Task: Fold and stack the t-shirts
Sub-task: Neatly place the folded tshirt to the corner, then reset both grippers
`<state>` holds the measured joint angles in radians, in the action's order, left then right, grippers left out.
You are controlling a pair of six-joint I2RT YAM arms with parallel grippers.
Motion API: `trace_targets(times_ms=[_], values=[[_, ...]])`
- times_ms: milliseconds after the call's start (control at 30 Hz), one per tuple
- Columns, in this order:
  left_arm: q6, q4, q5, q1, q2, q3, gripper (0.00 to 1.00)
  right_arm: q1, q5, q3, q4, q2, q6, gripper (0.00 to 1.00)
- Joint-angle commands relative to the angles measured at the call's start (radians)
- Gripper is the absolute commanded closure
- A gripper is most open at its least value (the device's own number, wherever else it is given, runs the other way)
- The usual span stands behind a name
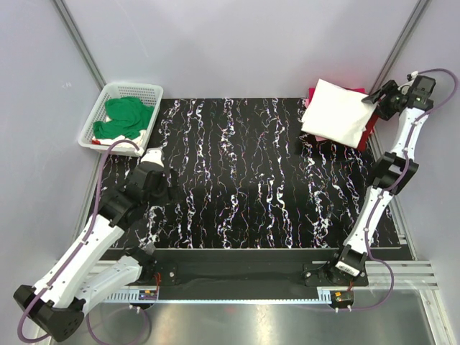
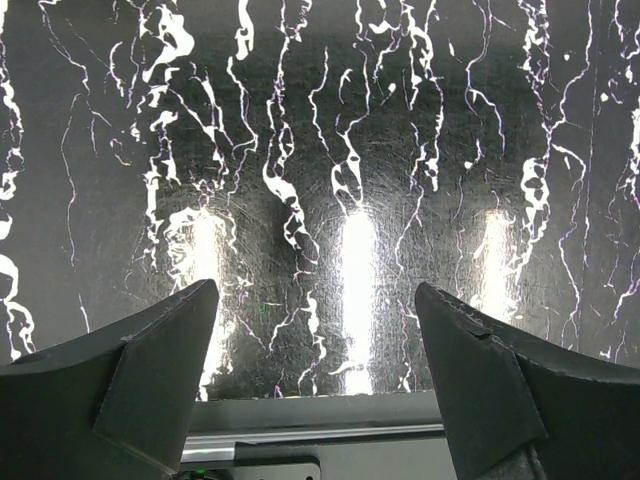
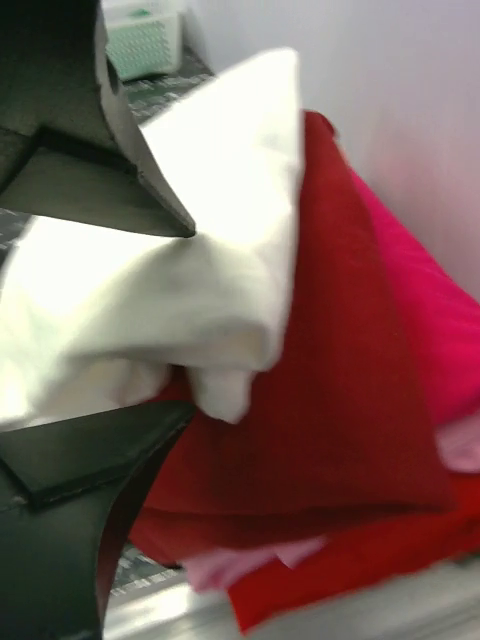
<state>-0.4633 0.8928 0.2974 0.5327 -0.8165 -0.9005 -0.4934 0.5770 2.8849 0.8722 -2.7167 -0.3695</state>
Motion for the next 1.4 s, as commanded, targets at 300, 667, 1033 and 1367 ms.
trace_targets(times_ms=[300, 667, 1033, 1367], values=[[-0.003, -0.037, 0.022, 0.013, 0.013, 0.005, 0.13, -0.146, -0.218, 0.065, 0.174, 0.195, -0.095, 0.16], [-0.003, -0.035, 0.023, 0.013, 0.031, 0.005, 0.13, -0.122, -0.117, -0.283, 0.079, 0.501, -0.175, 0.00], [-0.005, -0.035, 0.029, 0.013, 0.062, 0.005, 0.13, 0.067, 0.026, -0.612, -0.236, 0.502, -0.221, 0.11], [-0.006, -0.035, 0.034, 0.013, 0.079, 0.006, 0.13, 0.059, 0.008, -0.376, -0.299, 0.250, -0.213, 0.22]])
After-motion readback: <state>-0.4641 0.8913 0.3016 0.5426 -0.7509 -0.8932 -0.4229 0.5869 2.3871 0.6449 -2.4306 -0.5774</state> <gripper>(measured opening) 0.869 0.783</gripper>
